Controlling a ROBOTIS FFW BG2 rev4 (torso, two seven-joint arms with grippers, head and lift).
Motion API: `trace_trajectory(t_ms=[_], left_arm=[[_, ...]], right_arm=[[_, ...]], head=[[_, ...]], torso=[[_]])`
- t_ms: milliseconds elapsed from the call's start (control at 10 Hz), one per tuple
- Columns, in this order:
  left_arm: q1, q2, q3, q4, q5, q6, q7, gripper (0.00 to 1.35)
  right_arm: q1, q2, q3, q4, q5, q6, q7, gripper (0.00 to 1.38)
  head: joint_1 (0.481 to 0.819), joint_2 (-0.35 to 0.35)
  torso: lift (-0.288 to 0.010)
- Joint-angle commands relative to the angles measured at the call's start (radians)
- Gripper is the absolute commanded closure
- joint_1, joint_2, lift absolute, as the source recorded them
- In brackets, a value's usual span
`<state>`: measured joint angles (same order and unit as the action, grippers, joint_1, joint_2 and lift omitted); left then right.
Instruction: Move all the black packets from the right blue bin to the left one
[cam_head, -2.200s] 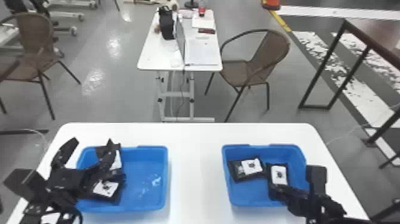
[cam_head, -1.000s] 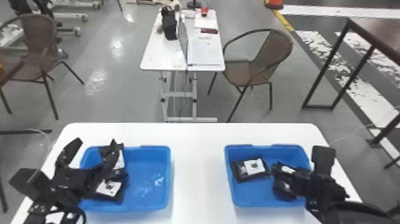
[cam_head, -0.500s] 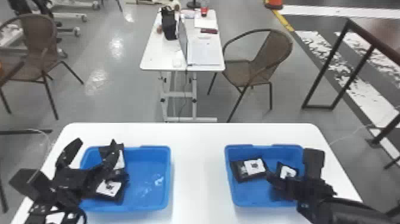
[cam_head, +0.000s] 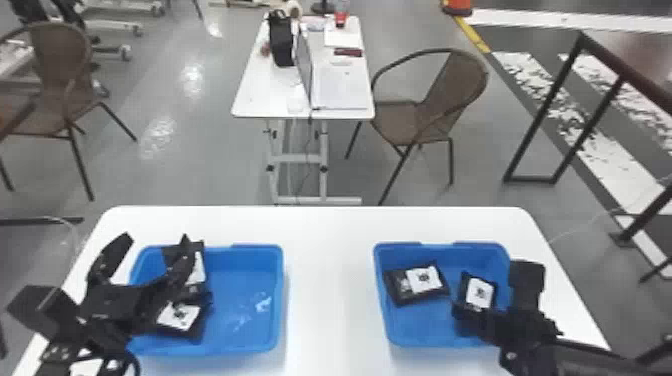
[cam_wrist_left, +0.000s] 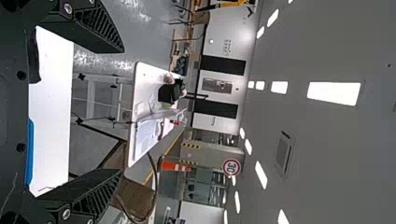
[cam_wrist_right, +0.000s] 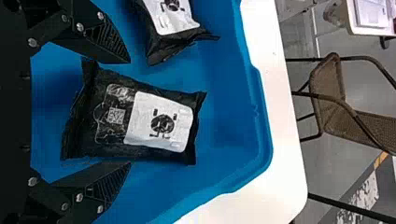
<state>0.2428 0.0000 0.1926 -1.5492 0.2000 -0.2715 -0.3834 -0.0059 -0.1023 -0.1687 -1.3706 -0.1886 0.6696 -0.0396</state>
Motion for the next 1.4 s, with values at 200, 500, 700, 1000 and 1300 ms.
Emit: trace_trajectory(t_ms=[200,500,700,1000,1300], left_arm=[[0.001,-0.003,-0.001,0.005,0.001,0.0,0.0,0.11],[0.003,-0.003,0.002,0.011,0.013,-0.002,0.0,0.11],[0.004,-0.003,0.004,0.011,0.018,-0.008,0.0,0.11],[0.003,-0.003,0.004,0.006,0.018,-0.025,0.0,0.11],[0.0,-0.003,-0.015,-0.015,0.076,0.057,0.0,0.11]], right_arm=[[-0.022,-0.02,0.006,0.056,-0.045,-0.036,0.001,0.54],[0.006,-0.014,0.006,0.033,-0.066,-0.067,0.0,1.28],[0.024,-0.01,0.005,0.019,-0.081,-0.096,-0.006,1.28],[0.11,0.001,0.021,-0.125,-0.126,-0.157,-0.006,1.28],[0.139,-0.039,0.106,-0.272,-0.111,-0.315,0.159,1.28]], head=[[0.695,-0.082],[0.695,-0.08],[0.695,-0.074],[0.695,-0.067],[0.695,-0.027]], torso=[[0.0],[0.0],[0.0],[0.0],[0.0]])
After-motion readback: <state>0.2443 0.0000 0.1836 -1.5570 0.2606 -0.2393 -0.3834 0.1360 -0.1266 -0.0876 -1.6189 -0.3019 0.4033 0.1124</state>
